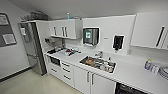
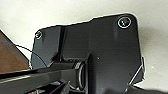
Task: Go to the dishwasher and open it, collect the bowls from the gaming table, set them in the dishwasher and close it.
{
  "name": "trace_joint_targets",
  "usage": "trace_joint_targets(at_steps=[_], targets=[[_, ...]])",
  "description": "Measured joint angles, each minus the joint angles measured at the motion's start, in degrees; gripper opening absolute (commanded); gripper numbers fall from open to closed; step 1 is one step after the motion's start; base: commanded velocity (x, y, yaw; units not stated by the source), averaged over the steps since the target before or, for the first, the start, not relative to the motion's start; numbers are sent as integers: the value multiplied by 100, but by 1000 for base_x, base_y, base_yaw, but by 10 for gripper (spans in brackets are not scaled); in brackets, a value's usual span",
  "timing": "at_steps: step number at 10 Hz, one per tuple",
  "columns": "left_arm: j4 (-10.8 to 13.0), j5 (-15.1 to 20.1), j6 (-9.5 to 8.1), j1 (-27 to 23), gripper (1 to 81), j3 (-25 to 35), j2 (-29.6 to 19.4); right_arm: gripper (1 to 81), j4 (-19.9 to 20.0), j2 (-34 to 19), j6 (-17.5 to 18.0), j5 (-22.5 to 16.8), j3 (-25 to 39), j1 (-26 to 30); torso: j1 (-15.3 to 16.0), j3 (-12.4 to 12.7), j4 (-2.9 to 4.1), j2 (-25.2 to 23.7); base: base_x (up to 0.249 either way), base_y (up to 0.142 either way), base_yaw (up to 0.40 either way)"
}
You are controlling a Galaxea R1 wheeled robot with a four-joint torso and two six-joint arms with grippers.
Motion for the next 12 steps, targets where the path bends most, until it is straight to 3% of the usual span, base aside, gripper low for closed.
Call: trace_joint_targets(at_steps=[12], targets=[[6,17,0,66,811,-101,-9,811,1,63,44,93,-334,-17,0,0,0,0,0,0,362]])
